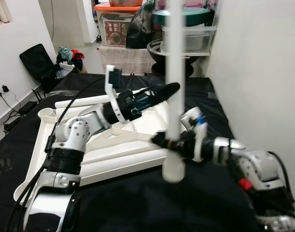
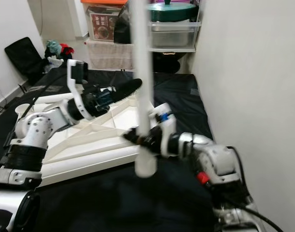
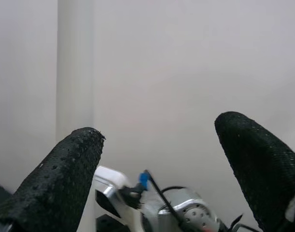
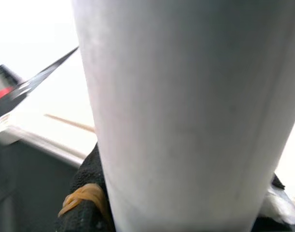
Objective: Building children table
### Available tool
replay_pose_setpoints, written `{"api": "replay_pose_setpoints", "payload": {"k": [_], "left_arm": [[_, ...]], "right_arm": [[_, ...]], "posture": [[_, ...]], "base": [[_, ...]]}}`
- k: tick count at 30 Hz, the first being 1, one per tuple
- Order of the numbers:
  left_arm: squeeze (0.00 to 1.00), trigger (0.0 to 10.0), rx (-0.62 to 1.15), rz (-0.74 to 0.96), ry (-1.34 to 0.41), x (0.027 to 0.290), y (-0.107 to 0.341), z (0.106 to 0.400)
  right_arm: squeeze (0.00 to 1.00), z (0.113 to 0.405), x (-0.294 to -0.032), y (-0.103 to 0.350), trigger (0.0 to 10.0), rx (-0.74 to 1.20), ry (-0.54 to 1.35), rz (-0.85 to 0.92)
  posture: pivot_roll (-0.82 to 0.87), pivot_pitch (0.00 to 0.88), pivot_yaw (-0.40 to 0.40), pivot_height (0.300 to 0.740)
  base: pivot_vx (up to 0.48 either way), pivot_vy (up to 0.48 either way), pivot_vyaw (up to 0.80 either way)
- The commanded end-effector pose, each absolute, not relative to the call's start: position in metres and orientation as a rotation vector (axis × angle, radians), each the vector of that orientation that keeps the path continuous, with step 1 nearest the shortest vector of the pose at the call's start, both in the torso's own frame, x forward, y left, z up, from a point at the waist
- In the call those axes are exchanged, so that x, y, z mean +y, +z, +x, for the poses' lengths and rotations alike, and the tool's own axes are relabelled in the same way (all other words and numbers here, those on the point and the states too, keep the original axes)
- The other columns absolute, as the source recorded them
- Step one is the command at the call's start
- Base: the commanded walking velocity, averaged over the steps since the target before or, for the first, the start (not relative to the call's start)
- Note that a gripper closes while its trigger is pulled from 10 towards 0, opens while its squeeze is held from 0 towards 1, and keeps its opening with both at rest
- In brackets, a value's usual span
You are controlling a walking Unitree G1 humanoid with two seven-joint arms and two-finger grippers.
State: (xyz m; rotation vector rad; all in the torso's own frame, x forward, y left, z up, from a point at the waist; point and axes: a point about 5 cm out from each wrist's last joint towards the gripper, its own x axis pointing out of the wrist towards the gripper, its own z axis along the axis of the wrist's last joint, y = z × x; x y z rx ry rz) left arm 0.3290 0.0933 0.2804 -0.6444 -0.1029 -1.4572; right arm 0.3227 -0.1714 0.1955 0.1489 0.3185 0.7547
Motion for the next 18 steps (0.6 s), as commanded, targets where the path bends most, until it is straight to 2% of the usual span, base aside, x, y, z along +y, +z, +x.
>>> {"api": "replay_pose_setpoints", "payload": {"k": [1, 2, 3, 6, 8, 11, 13, 14, 15, 18], "left_arm": [[1.0, 10.0, -0.106, -0.657, -1.436, 0.097, 0.279, 0.329], [0.3, 10.0, -0.18, -0.697, -1.364, 0.108, 0.287, 0.33], [0.0, 10.0, -0.262, -0.711, -1.29, 0.118, 0.293, 0.329], [0.0, 10.0, -0.317, -0.718, -1.245, 0.124, 0.298, 0.328], [0.0, 10.0, -0.39, -0.672, -1.122, 0.132, 0.296, 0.323], [0.0, 10.0, -0.4, -0.644, -1.08, 0.134, 0.293, 0.322], [0.0, 10.0, -0.351, -0.571, -0.948, 0.135, 0.274, 0.321], [0.0, 10.0, -0.351, -0.571, -0.948, 0.135, 0.274, 0.321], [0.0, 10.0, -0.305, -0.529, -0.883, 0.135, 0.261, 0.322], [0.0, 10.0, -0.259, -0.454, -0.833, 0.133, 0.247, 0.322]], "right_arm": [[0.0, 0.328, -0.177, 0.202, 0.0, 0.27, 0.704, 0.15], [0.0, 0.337, -0.201, 0.207, 0.0, 0.221, 0.559, 0.151], [0.0, 0.342, -0.223, 0.208, 0.0, 0.178, 0.409, 0.158], [0.0, 0.344, -0.237, 0.208, 0.0, 0.154, 0.317, 0.162], [0.0, 0.345, -0.253, 0.211, 0.0, 0.078, 0.179, 0.214], [0.0, 0.344, -0.255, 0.213, 0.0, 0.049, 0.153, 0.236], [0.0, 0.345, -0.251, 0.231, 0.0, -0.083, 0.157, 0.262], [0.0, 0.345, -0.251, 0.231, 0.0, -0.083, 0.157, 0.262], [0.0, 0.346, -0.25, 0.238, 0.0, -0.135, 0.151, 0.246], [0.0, 0.347, -0.25, 0.239, 0.0, -0.165, 0.125, 0.201]], "posture": [[0.0, 0.0, -0.005, 0.74], [0.0, 0.0, -0.01, 0.74], [0.0, 0.0, -0.014, 0.74], [0.0, 0.0, -0.014, 0.74], [0.03, 0.0, -0.024, 0.74], [0.03, 0.0, -0.024, 0.74], [0.03, 0.0, -0.02, 0.74], [0.03, 0.0, -0.02, 0.74], [0.03, 0.0, -0.025, 0.74], [0.04, 0.0, -0.034, 0.74]], "base": [[0.0, 0.0, 0.0], [0.0, 0.0, 0.0], [0.0, 0.0, 0.0], [0.0, 0.0, 0.0], [0.0, 0.0, 0.0], [0.0, 0.0, 0.0], [0.0, 0.0, 0.0], [0.0, 0.0, 0.0], [0.0, 0.0, 0.0], [0.0, 0.0, 0.0]]}}
